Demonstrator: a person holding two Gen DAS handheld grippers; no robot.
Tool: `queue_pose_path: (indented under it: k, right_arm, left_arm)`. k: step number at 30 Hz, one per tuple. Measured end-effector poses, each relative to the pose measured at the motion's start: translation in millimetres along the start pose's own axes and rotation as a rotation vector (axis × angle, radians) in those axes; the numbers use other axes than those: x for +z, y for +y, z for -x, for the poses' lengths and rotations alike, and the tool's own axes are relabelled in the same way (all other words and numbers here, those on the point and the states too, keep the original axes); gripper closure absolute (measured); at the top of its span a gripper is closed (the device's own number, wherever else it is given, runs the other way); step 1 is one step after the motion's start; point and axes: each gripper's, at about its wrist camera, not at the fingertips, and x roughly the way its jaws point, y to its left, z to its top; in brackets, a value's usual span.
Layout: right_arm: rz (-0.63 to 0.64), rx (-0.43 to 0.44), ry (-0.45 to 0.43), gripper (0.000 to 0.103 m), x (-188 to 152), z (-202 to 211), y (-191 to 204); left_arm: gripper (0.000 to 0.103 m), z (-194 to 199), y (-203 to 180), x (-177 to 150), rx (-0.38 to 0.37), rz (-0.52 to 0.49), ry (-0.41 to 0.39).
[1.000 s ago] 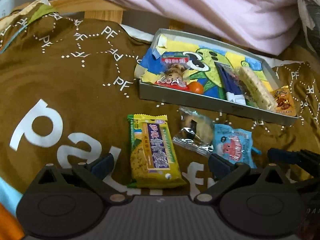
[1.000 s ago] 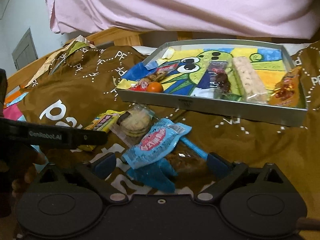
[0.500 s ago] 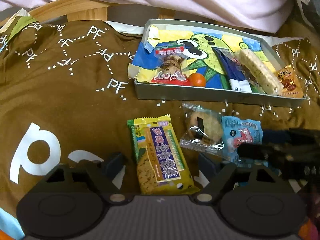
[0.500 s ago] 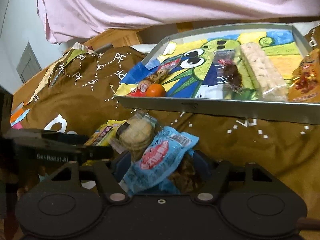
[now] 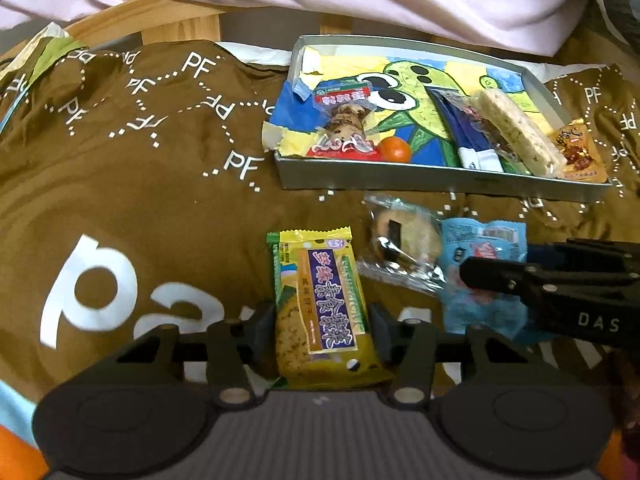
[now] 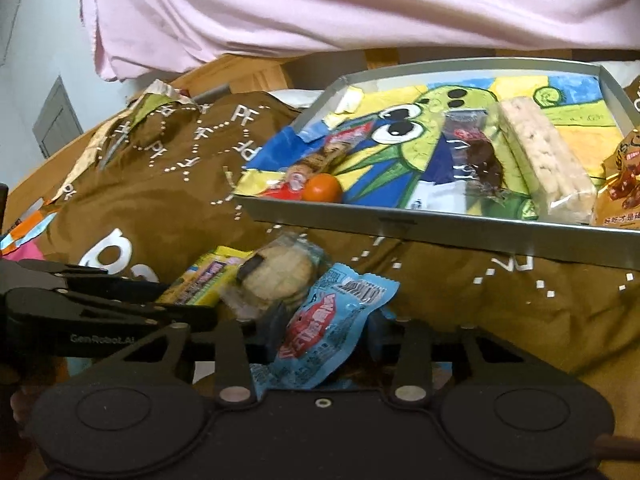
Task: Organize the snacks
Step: 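Grasp the yellow-green bar with the left tool while the right tool grasps the blue packet, then carry the yellow-green bar and blue packet toward the tray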
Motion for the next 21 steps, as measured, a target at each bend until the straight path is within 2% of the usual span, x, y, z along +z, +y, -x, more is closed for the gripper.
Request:
queue_pose_path:
  k: [7, 9, 10, 11, 15, 21]
  right_arm:
    - [-0.047, 0.027, 0.026, 0.064, -0.7, -3.0, -8.8]
    - [-0.047, 0.032, 0.012, 0.066, -2.0, -0.6, -8.7]
    - [-0.047, 0.032, 0.004, 0.073, -2.3, 1.3, -8.5]
    - [-0.05, 0.032, -0.007, 0.075, -2.3, 4.2, -8.8]
    - [-0.059, 0.049, -0.031, 0.077, -5.4, 18.7, -12.4]
    - [-0.088, 0.048, -0.093, 0.079, -11.2, 50.9, -20.5]
  left_arm:
    - [0.049, 8.4, -6.6, -3.9, -0.005, 0.025, 0.015]
    - [0.049, 12.7, -9.2, -6.5, -0.008, 0.035, 0.022]
    - [0.049, 15.2, -10.6, -8.4, -0.009, 0.039, 0.024]
    - [0.049, 18.4, -12.2, -10.7, -0.013, 0.044, 0.026]
    - [0.049, 32.8, -18.1, -19.2, -0.026, 0.071, 0.027]
    - [0.05, 55.8, -28.1, -35.3, -0.083, 0.129, -0.021]
